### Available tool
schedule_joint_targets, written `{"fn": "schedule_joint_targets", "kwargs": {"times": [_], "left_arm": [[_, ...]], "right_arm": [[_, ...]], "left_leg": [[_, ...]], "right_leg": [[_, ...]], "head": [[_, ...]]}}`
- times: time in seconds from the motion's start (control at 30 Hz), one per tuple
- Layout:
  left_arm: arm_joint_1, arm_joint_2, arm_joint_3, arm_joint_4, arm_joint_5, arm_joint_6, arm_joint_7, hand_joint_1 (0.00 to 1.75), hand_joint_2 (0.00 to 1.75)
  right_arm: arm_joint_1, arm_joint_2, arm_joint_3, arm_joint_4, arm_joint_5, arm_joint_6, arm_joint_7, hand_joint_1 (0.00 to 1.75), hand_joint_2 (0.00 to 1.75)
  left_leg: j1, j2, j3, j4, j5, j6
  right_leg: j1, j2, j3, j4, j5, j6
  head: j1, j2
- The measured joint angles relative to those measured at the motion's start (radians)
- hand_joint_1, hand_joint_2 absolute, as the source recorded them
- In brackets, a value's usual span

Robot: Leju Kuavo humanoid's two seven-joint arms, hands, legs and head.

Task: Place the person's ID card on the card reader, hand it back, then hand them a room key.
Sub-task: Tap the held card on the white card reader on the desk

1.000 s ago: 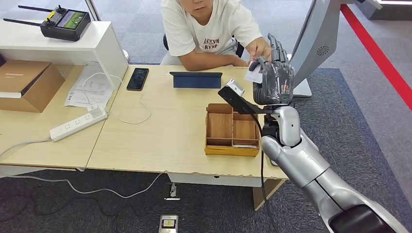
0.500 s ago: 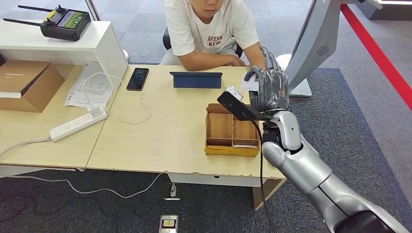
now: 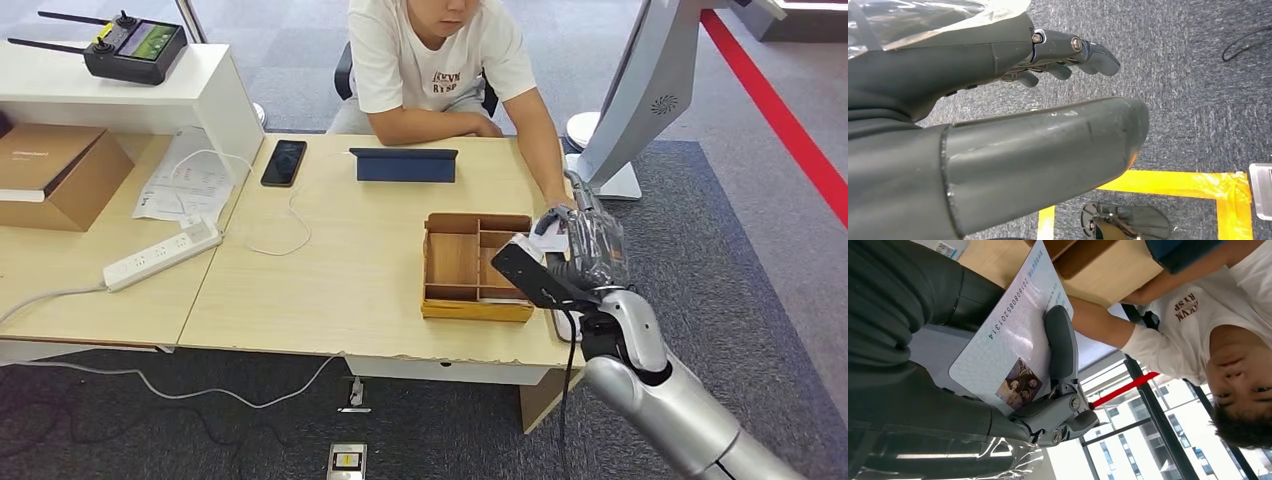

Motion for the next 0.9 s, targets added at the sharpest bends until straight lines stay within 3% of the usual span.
{"fn": "schedule_joint_targets", "kwargs": {"times": [0.4,0.9], "left_arm": [[-0.001,-0.001,0.000,0.000,0.005,0.000,-0.002,0.00,0.00],[-0.004,-0.008,0.000,-0.008,0.014,0.010,0.006,0.00,0.00]], "right_arm": [[0.130,-0.071,-0.080,-0.060,0.050,0.050,0.037,1.75,1.75],[0.144,-0.062,-0.126,0.083,0.082,0.052,0.070,1.75,1.75]], "left_leg": [[0.000,0.001,0.000,0.000,0.000,0.000],[0.000,0.000,-0.001,0.000,0.000,0.000]], "right_leg": [[0.000,0.000,0.000,0.000,0.000,0.000],[0.000,0.000,0.000,0.000,0.000,0.000]], "head": [[0.000,0.000],[0.000,0.000]]}}
